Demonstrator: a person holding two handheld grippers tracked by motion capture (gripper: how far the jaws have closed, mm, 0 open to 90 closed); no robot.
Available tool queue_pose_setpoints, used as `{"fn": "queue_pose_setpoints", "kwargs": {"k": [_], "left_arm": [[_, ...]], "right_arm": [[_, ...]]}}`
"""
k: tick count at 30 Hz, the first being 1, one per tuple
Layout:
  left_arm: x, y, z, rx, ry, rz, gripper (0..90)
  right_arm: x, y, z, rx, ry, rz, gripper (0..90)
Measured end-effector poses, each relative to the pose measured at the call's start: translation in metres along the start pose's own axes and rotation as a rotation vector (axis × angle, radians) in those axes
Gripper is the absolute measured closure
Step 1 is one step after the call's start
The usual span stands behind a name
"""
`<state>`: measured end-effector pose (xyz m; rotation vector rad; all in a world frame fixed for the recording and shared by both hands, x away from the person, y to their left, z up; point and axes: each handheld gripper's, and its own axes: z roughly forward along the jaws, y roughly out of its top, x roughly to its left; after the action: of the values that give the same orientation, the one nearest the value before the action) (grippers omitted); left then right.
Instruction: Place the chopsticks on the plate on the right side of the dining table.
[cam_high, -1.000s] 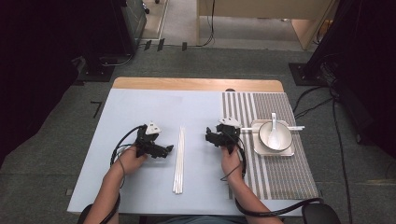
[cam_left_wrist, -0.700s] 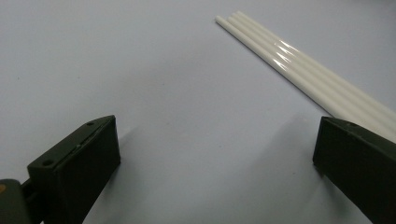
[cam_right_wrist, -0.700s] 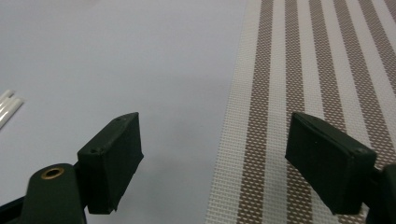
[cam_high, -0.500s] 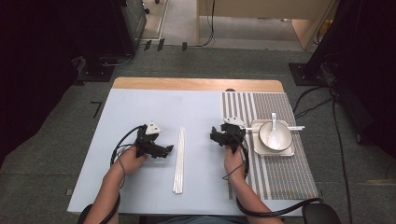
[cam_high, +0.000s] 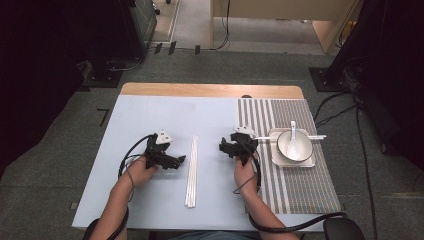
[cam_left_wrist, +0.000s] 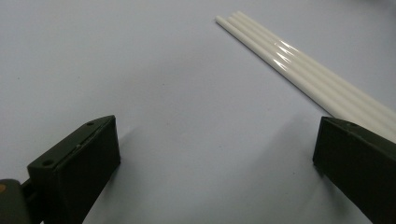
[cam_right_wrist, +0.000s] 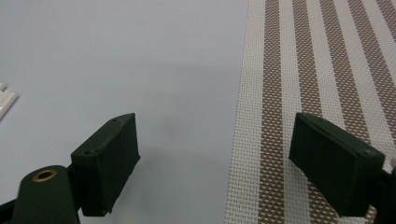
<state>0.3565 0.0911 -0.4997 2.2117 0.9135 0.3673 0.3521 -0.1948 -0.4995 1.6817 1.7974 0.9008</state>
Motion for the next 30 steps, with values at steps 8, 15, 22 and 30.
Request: {"fn": "queue_pose_setpoints", "kwargs": {"k": [8, 15, 22, 30], "left_arm": [[0.0, 0.0, 0.0, 0.0, 0.001, 0.0, 0.2], [0.0, 0.0, 0.0, -0.002, 0.003, -0.001, 0.2], [0.0, 0.0, 0.0, -0.001, 0.002, -0.002, 0.2], [0.0, 0.0, 0.0, 0.0, 0.001, -0.001, 0.2]], "right_arm": [[-0.005, 0.002, 0.003, 0.003, -0.054, 0.048, 14.8], [-0.009, 0.002, 0.002, 0.019, -0.088, 0.058, 14.5], [-0.01, 0.001, 0.001, 0.018, -0.094, 0.057, 14.5], [-0.015, 0.001, 0.001, 0.019, -0.095, 0.069, 14.6]]}}
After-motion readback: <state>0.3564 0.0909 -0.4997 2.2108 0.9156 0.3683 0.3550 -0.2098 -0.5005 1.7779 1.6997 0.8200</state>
